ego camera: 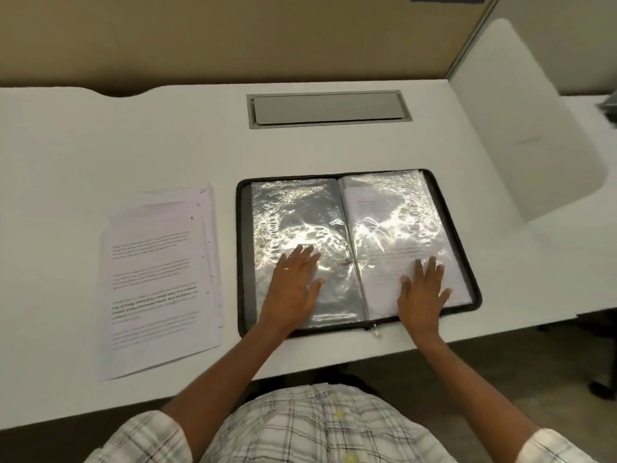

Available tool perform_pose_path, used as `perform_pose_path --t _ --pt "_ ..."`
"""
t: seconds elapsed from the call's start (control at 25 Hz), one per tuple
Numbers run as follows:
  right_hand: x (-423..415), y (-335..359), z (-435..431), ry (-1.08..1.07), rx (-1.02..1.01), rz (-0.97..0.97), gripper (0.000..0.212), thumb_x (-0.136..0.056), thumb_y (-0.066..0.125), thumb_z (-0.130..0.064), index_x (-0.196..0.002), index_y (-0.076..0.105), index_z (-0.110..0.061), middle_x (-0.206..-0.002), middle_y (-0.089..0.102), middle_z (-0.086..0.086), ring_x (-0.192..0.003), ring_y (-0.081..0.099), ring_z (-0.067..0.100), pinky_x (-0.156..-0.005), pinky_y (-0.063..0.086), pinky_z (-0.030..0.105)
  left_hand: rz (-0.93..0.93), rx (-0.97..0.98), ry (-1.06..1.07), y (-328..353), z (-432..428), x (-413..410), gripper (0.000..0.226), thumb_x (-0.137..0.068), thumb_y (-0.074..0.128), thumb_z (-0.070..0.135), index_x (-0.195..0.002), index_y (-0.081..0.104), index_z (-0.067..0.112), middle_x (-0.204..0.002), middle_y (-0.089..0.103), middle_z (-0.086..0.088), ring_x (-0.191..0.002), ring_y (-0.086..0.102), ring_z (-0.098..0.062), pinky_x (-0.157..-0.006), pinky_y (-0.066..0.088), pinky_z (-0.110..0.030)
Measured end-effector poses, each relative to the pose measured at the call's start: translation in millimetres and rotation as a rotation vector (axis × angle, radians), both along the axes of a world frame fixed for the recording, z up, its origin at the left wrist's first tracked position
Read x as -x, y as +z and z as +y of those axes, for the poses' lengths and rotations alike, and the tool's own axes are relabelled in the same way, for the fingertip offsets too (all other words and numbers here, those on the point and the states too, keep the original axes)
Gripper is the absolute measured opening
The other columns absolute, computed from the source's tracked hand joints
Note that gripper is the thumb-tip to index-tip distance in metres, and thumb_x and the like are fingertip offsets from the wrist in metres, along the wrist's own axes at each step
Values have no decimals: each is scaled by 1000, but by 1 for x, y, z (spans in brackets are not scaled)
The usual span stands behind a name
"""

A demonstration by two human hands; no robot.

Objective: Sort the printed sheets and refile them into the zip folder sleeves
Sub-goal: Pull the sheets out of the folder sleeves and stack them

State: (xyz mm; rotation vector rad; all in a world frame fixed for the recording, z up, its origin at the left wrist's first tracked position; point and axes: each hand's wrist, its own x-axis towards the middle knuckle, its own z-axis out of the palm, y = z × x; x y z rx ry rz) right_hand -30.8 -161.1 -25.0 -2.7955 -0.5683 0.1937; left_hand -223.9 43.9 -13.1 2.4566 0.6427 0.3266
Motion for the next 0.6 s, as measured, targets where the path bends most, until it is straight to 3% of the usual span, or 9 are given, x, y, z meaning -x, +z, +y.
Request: perform_pose_path --t 0.08,0.16,0.2,0.24,0.32,0.4,0.52,0.6 --pt "-6 2 -8 90 -88 19 49 -108 42 -15 -155 36 -3 -168 12 19 -156 9 39 -117 28 68 150 -97 21 -13 -8 -11 66 -108 37 54 -163 25 19 -173 12 -2 -160 0 -20 -128 8 -53" --pt "-4 17 -4 151 -326 30 51 -104 47 1 -154 39 -7 -170 6 13 -158 5 31 -124 30 37 198 -153 41 -24 -11 -10 71 -107 31 60 -165 20 19 -173 5 -2 -160 -7 -18 -129 5 -53" --pt "-2 29 1 124 -471 93 59 -102 49 5 -156 37 -16 -171 5 10 -158 5 26 -119 30 18 197 -162 41 -27 -12 -8 71 -107 31 60 -164 21 19 -173 7 -2 -160 -5 -19 -129 6 -52" --pt "1 42 6 94 -617 187 69 -100 52 5 -158 33 -29 -172 5 6 -158 7 22 -110 33 8 186 -158 40 -25 -11 -7 70 -107 33 60 -164 24 19 -173 10 -2 -160 -2 -18 -129 5 -51" --pt "2 61 14 36 -867 435 88 -96 63 3 -159 21 -43 -171 7 -6 -156 18 17 -99 45 10 148 -82 74 -16 -12 -9 67 -106 34 58 -161 33 20 -171 21 -1 -160 9 -18 -129 9 -50" --pt "0 77 20 64 -970 766 104 -90 73 1 -161 11 -42 -168 17 -11 -148 36 14 -93 52 16 28 130 198 5 -15 -19 56 -107 38 54 -151 50 21 -160 45 0 -150 36 -16 -123 28 -49" --pt "2 86 30 290 -826 1077 110 -86 80 -5 -160 10 -47 -158 44 -4 -138 51 9 -95 54 24 -219 647 499 57 -16 -44 46 -104 48 56 -137 63 28 -137 65 6 -122 63 -11 -102 52 -36" --pt "12 90 39 453 -701 1208 104 -85 82 -8 -159 19 -45 -154 50 -3 -137 51 6 -100 53 28 -326 770 554 87 -6 -58 55 -97 51 67 -135 62 29 -131 68 4 -112 71 -16 -87 59 -31"
